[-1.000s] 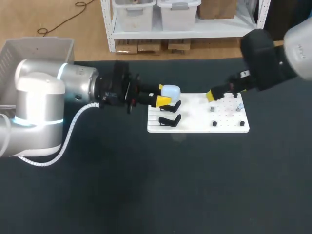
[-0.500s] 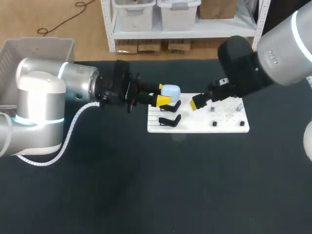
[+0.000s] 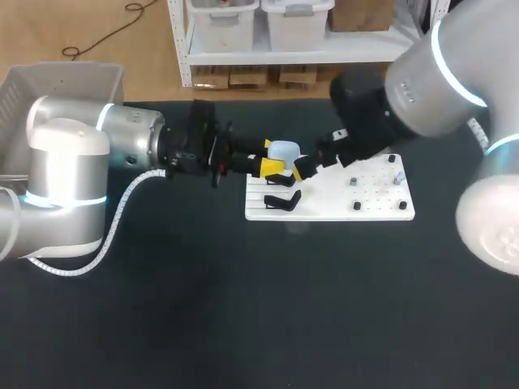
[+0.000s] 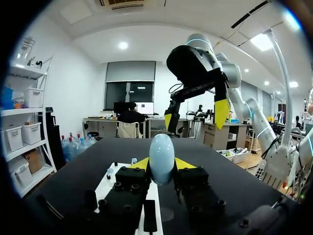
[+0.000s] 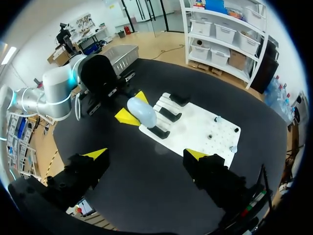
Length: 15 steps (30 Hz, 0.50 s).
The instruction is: Pick up each earbud case from the left stands, insert the matching earbuds, close the lid, and place the case in the box.
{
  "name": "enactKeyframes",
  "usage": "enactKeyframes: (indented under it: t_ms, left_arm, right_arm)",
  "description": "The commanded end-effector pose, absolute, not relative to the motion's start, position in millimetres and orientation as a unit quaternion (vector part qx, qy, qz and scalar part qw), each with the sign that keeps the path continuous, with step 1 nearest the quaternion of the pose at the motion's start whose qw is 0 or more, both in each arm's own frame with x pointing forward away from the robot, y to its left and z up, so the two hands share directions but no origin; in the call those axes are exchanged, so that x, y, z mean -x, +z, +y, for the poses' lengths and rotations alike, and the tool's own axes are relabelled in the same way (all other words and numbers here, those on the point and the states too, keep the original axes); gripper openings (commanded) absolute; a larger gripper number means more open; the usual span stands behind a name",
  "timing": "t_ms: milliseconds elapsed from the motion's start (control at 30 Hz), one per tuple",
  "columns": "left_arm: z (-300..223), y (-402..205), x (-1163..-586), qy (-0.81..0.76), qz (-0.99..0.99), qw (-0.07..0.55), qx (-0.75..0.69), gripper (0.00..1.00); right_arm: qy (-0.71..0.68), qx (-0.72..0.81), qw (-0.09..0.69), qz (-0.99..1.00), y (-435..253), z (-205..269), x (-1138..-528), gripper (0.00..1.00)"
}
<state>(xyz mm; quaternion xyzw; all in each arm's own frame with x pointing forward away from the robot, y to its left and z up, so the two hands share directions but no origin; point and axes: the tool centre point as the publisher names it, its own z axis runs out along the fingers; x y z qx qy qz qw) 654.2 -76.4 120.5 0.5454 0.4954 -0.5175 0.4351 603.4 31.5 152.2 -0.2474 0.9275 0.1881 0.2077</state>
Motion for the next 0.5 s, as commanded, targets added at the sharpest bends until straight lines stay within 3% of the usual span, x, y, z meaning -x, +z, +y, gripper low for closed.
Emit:
enactKeyframes:
  t_ms: [33,500]
  left_arm:
    - [-76,121,-654,-0.517,0.496,0.435,-0.545,0.0]
    - [-76,121,-654,-0.517,0.496,0.435,-0.545,0.0]
  right_arm:
    - [0.187,0.248,0.198,0.93,148,41,-618,1.0]
    - [0.183,0.243,0.185,0.935,139,49,-636,1.0]
